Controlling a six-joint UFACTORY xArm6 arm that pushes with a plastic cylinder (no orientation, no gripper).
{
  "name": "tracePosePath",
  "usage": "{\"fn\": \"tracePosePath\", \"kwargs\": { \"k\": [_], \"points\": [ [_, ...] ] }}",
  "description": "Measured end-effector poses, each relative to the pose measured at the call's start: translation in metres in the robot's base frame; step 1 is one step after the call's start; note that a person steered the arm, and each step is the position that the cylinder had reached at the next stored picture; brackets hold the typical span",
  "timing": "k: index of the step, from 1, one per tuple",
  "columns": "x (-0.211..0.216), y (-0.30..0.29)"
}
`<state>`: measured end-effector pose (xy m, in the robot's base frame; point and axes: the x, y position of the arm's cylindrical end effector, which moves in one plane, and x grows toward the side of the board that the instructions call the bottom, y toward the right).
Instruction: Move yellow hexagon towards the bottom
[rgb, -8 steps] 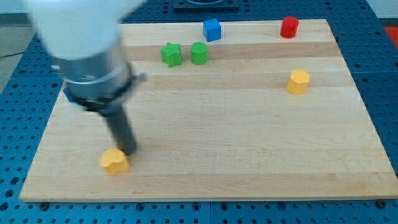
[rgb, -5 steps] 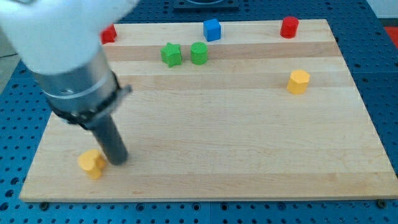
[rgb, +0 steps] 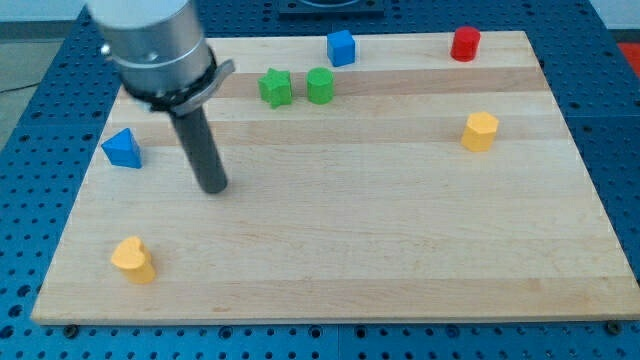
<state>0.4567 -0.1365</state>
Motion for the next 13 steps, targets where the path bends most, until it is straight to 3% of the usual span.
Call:
{"fn": "tracePosePath", "kwargs": {
  "k": [2, 3, 4, 5, 6, 7, 8, 9, 11, 12, 13],
  "points": [
    [-0.113, 0.018],
    [-0.134, 0.019],
    [-0.063, 0.041],
    [-0.027, 0.162],
    [-0.035, 0.241],
    [-0.087, 0.26],
    [-0.085, 0.311],
    [-0.052, 0.324],
    [-0.057, 0.346],
    [-0.038, 0.361],
    [-0.014, 0.333]
  ]
}}
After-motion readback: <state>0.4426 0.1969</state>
